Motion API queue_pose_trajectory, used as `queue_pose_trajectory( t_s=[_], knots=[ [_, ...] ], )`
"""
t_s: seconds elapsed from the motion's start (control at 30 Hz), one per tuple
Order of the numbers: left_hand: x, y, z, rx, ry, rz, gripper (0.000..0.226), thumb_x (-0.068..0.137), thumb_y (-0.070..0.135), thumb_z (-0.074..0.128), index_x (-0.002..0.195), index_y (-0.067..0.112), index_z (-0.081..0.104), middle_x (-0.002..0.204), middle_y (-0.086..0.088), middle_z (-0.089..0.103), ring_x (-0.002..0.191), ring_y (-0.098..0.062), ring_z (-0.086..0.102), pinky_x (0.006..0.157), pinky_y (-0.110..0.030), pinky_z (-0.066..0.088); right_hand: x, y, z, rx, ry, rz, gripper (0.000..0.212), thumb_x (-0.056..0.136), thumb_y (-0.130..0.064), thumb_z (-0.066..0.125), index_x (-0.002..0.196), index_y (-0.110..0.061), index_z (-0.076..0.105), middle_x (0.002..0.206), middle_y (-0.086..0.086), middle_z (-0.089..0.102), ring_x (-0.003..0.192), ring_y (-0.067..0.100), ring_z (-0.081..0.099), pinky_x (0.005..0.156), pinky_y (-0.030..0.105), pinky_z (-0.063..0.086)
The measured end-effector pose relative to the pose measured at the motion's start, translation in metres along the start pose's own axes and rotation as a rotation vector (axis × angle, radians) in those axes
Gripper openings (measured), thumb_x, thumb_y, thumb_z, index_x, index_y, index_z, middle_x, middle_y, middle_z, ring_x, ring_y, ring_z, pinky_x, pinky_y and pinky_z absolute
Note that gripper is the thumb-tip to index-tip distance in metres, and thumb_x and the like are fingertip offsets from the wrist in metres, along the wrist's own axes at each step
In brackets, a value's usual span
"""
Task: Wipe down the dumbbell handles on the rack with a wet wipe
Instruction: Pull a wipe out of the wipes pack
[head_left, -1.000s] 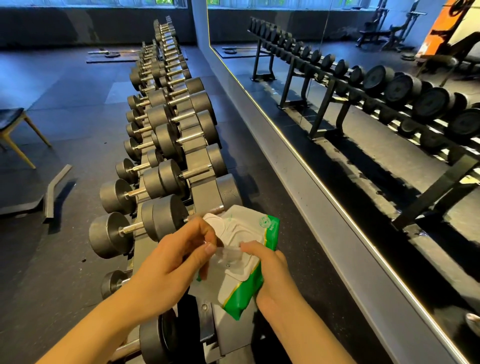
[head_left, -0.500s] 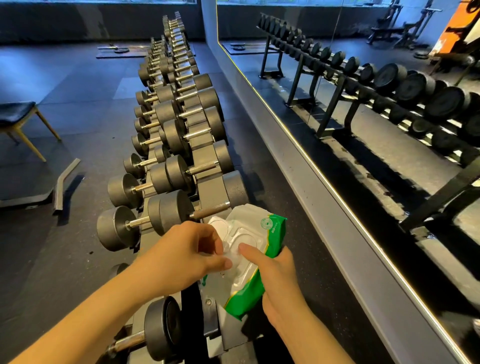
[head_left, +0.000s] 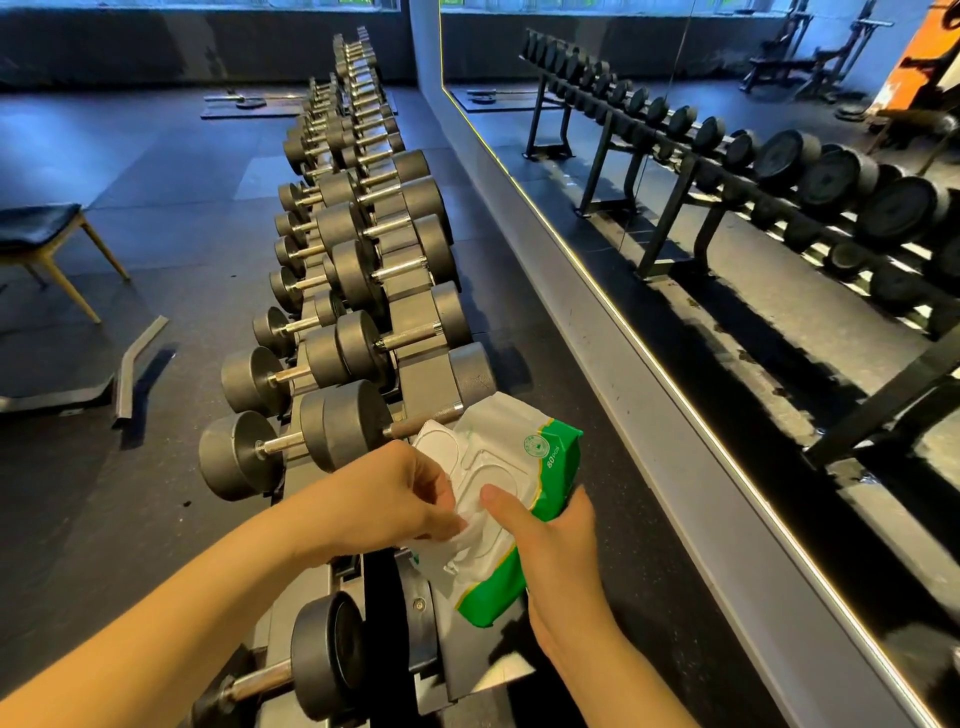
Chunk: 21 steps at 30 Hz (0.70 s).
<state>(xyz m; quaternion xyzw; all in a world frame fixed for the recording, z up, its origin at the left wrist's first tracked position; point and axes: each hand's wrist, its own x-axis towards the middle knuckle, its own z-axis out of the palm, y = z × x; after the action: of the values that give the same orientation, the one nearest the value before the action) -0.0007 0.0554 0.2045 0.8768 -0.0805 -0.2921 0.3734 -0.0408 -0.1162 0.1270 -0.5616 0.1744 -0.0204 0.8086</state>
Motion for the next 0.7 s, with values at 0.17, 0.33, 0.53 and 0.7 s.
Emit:
queue_pose_trajectory(
  t_s=[0.17,0.33,0.53,0.7],
  knots=[
    [-0.001,0.006,0.003,0.153,0.137,0.05,0.014,0.093,0.027,0.07,0.082,0.021,0.076,0.082,0.001,0.072,0.072,-0.008,0.063,0.076,-0.028,0.055,0.001,0.005,-0.002,-0.057,0.014,-0.018,0.06,0.076,-0.002,0.085,0.125,-0.025,0.061,0.111,-0.003,0.076,0.1,0.015,0.074,0.091,0.043,0.059],
    [0.001,0.009,0.0,-0.043,0.142,-0.008,0.026,0.096,0.014,0.066,0.073,0.022,0.074,0.076,0.009,0.072,0.07,-0.002,0.063,0.068,-0.019,0.051,0.003,0.009,-0.001,-0.141,0.013,-0.065,0.061,0.077,-0.009,0.086,0.127,-0.029,0.058,0.116,-0.006,0.073,0.104,0.009,0.071,0.094,0.038,0.058],
    [0.001,0.0,0.006,-0.701,0.107,-0.142,0.006,0.091,0.002,0.061,0.091,0.003,0.067,0.092,-0.015,0.068,0.089,-0.028,0.059,0.084,-0.038,0.052,0.007,0.012,-0.003,-0.205,0.052,-0.097,0.068,0.079,-0.017,0.086,0.136,-0.029,0.052,0.126,-0.006,0.067,0.116,0.013,0.065,0.102,0.045,0.054],
    [0.0,-0.003,0.021,-0.679,0.211,0.018,0.012,0.097,-0.001,0.056,0.095,-0.005,0.067,0.102,-0.022,0.072,0.094,-0.032,0.066,0.095,-0.041,0.054,0.01,0.013,-0.001,-0.127,0.077,-0.062,0.065,0.081,-0.013,0.084,0.135,-0.031,0.053,0.124,-0.004,0.069,0.113,0.016,0.068,0.099,0.049,0.056]
  ],
)
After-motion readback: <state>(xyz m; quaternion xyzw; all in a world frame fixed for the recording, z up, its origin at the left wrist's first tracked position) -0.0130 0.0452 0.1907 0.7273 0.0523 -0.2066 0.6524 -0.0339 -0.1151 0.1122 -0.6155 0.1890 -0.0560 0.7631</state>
